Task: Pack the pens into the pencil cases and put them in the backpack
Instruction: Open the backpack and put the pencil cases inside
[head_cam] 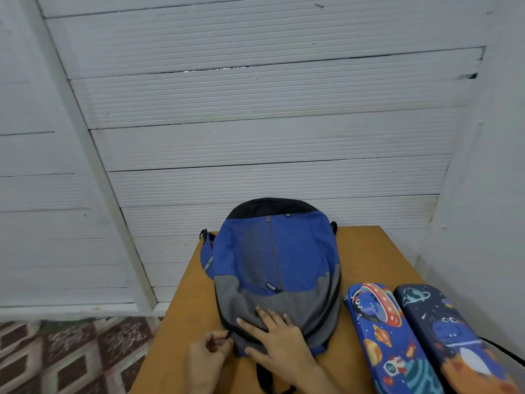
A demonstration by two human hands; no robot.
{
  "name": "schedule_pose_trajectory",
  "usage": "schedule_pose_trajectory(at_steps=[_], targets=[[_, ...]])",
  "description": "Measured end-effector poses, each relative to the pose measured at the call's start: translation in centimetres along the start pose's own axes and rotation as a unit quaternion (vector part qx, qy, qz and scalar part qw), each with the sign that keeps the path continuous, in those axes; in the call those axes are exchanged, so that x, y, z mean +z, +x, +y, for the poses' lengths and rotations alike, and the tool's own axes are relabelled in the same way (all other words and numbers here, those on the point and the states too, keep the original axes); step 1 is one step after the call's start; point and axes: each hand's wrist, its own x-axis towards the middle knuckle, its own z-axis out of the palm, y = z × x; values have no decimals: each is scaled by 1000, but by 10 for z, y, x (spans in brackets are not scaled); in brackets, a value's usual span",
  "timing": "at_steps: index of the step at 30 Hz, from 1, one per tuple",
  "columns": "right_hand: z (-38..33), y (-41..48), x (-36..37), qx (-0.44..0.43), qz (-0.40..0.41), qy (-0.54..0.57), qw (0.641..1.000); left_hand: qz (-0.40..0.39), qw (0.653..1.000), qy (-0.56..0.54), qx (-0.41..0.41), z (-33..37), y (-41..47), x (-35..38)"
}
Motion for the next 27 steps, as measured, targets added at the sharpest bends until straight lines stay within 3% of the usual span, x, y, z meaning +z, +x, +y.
schedule_pose_trajectory(at_steps=[5,11,13,21,25,27], targets=[[-6,-3,-7,-23,-28,26,999,-6,999,-39,-6,-4,-4,6],[-29,4,-4,-72,113,20,991,-20,995,-101,-8,-2,-5,5],[-39,6,-2,-85,120,9,989,-24,993,-117,-9,-1,-6,4],[-51,19,4,-14,125,111,986,-45,993,-110,-10,3,-5,0],[-56,17,-7,14,127,139,982,-17,980,-185,-71,17,-2,1],[-60,17,-13,33,121,144,982,-39,986,-152,-63,19,4,1]])
